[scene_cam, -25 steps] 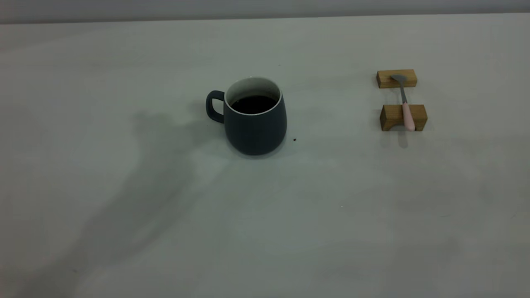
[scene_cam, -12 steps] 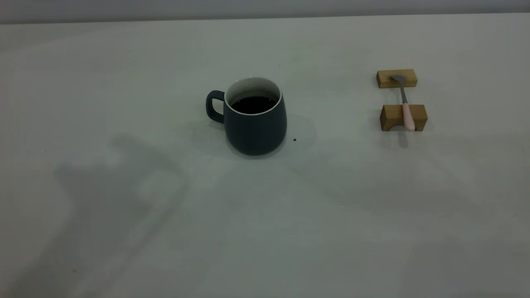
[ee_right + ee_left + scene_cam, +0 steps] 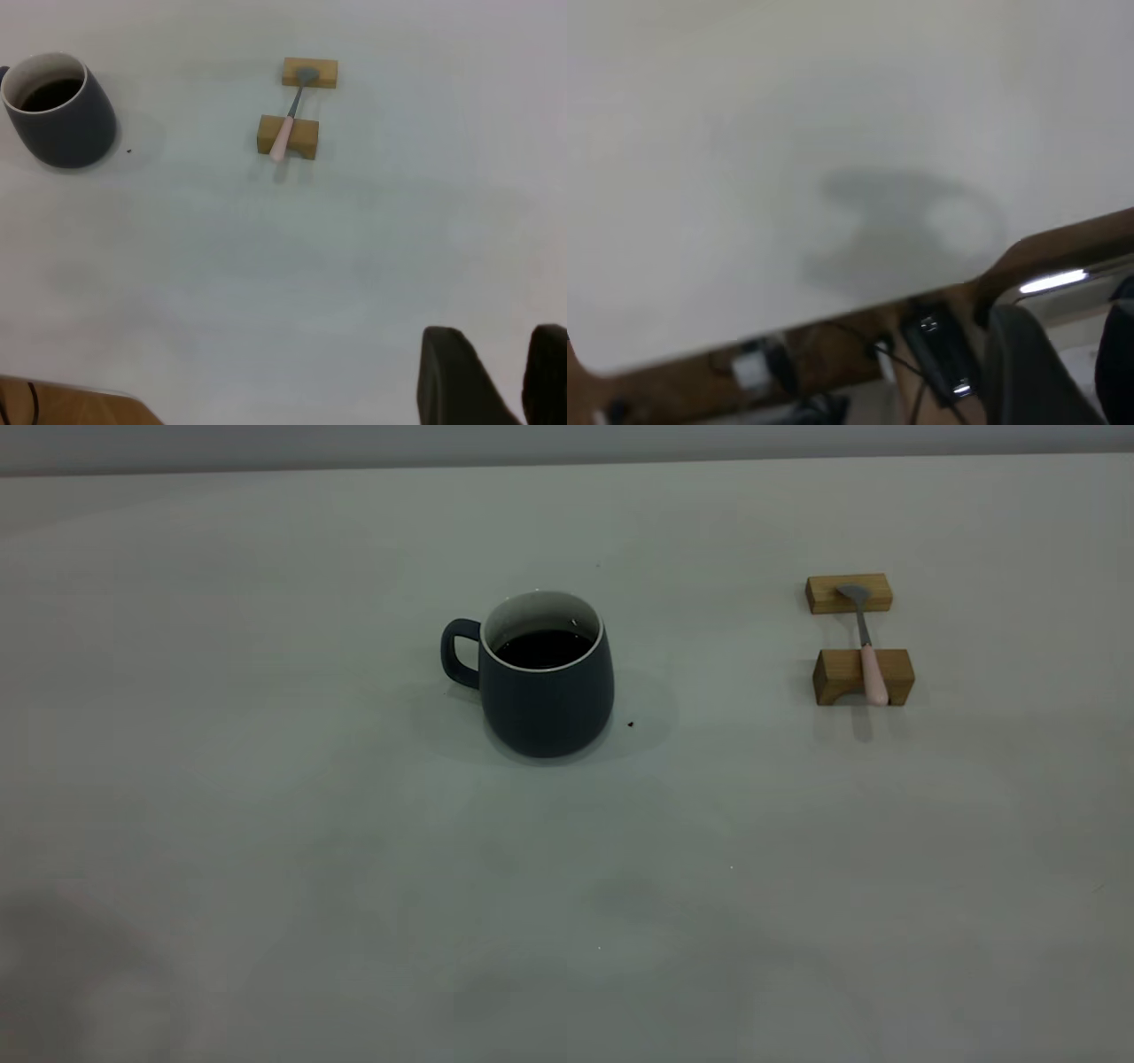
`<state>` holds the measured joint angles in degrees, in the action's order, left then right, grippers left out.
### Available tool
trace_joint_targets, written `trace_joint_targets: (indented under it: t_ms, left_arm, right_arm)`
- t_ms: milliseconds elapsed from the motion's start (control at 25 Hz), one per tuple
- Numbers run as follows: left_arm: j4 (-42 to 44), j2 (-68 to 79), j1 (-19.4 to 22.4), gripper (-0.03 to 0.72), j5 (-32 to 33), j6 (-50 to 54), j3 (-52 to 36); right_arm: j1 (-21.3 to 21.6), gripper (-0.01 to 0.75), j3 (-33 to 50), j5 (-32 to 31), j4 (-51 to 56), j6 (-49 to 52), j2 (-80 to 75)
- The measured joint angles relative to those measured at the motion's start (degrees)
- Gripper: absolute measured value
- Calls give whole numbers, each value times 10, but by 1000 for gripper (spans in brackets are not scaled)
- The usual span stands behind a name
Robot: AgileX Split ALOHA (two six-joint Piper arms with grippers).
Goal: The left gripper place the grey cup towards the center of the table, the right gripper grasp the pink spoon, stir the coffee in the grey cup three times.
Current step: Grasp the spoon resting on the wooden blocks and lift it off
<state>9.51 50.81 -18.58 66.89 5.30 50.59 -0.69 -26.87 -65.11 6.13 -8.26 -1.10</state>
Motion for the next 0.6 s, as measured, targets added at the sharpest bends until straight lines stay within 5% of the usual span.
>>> trace_joint_targets:
  t_ms: [200, 600]
  left_arm:
    - [-5, -144, 111, 274, -6, 1, -105]
    - [-32, -376, 200, 274, -37, 10, -217]
  right_arm:
    - [0, 238, 0, 0, 0, 0, 0]
    - [0, 238, 0, 0, 0, 0, 0]
